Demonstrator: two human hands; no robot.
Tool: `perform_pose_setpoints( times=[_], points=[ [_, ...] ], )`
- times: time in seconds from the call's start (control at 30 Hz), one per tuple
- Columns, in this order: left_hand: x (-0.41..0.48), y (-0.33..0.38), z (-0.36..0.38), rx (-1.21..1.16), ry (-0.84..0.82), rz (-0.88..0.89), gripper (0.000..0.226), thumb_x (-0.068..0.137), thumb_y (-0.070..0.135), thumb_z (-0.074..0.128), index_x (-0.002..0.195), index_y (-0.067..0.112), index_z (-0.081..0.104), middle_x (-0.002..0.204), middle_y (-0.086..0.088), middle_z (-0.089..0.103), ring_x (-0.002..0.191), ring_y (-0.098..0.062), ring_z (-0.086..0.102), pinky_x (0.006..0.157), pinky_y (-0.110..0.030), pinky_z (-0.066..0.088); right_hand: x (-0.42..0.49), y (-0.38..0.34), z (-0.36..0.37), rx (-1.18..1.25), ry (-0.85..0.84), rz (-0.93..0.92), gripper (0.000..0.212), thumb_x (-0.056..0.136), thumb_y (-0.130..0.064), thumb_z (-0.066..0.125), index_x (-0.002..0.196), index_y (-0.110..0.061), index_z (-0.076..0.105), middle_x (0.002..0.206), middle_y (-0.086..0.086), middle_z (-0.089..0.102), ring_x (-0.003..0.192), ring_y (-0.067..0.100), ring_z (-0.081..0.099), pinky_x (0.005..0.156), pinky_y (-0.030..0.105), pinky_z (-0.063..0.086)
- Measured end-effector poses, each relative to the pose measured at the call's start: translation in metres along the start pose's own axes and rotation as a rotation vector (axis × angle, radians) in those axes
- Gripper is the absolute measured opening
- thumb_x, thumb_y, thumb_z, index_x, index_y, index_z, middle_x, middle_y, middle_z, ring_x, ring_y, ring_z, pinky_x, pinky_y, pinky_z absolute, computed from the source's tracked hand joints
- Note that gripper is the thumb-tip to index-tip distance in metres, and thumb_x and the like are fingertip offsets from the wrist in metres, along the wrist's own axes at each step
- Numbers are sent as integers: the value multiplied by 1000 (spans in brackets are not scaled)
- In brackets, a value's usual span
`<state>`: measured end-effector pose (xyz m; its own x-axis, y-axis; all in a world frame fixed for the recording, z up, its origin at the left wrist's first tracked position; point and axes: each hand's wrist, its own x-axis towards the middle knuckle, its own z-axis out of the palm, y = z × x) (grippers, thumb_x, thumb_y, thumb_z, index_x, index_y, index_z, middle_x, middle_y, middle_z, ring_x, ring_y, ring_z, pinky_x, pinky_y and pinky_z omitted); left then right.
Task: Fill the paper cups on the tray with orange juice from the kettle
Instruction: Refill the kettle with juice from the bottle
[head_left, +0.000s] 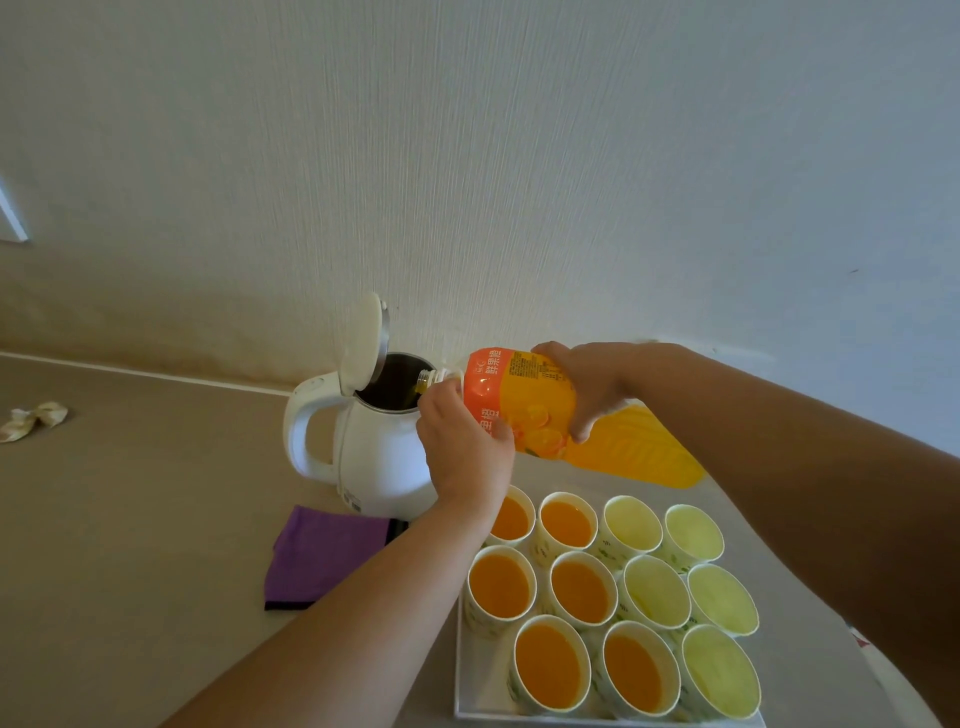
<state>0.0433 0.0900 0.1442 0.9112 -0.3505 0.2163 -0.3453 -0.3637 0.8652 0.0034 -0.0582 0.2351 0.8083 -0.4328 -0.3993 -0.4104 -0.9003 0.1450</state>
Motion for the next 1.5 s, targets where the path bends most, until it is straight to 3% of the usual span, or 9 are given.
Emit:
perform_pose_setpoints(
  times=[0.4,0.8,1.2,1.5],
  points=[
    [-2,-3,3,-52,31,45,76,76,43,74,134,8,39,133,-11,43,122,-25,44,96,-35,45,-4,0,-3,-1,4,-5,118,61,-35,86,147,-28,6,125,7,51,109,26,52,86,37,46],
    [-1,-1,4,-77,45,12,76,74,46,75,132,9,41,132,-9,44,120,-23,45,86,-22,37,-5,-2,-4,3,12,-17,116,63,-34,85,148,-26,6,126,7,50,107,24,50,83,33,44],
    [1,-3,6,-92,54,8,78,73,46,75,132,9,41,132,-10,44,120,-25,45,93,-34,47,-3,-2,-5,-10,9,-14,116,62,-34,86,147,-26,8,125,7,50,109,25,51,89,38,47],
    [3,-3,6,-103,50,5,78,74,46,75,132,10,40,132,-10,44,120,-24,46,93,-35,48,1,-2,-4,-21,4,-3,116,61,-35,86,147,-27,8,125,7,52,109,26,52,90,39,48]
  ],
)
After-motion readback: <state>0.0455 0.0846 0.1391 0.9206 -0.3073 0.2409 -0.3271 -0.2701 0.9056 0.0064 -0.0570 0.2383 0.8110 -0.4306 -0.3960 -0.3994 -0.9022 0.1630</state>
